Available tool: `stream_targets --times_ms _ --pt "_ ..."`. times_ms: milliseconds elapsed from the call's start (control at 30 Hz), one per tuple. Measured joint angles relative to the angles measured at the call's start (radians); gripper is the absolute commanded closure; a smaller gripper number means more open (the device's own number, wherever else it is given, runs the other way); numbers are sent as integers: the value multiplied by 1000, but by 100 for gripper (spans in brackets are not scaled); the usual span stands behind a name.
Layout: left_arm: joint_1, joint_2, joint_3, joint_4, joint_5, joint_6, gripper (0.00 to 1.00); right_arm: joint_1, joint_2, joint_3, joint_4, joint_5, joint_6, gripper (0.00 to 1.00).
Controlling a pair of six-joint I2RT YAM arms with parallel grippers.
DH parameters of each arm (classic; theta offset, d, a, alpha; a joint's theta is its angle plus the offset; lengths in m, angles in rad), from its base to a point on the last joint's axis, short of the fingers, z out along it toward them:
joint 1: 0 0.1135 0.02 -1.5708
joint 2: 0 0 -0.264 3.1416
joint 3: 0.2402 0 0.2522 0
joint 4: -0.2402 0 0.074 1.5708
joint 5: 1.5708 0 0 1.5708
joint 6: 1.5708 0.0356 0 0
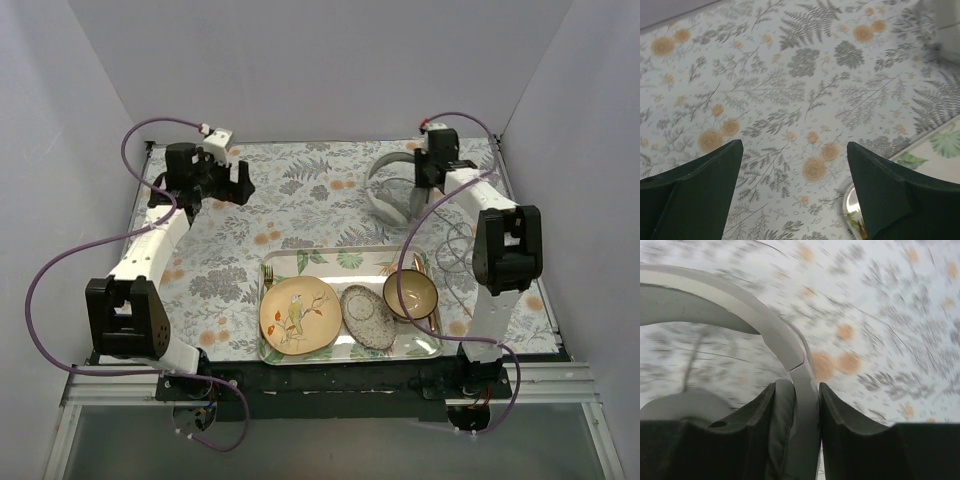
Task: Wrap the headphones
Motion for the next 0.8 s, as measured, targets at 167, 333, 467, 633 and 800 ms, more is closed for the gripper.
stream_targets --times_ms 167,333,467,633,800 --pt "-137 0 157 -60 2 17 11 243 14 243 -108 -44 -85 99" --pt "-196 3 201 -75 -20 21 9 411 90 498 -192 -109 -117 99" --pt "-232 20 184 -69 -84 45 9 475 151 592 -258 -147 -124 99" --pt "-280 38 114 -38 -221 96 14 503 195 592 -328 -164 -126 99" --pt "-331 73 83 9 -367 161 25 518 199 588 -356 -176 -127 99"
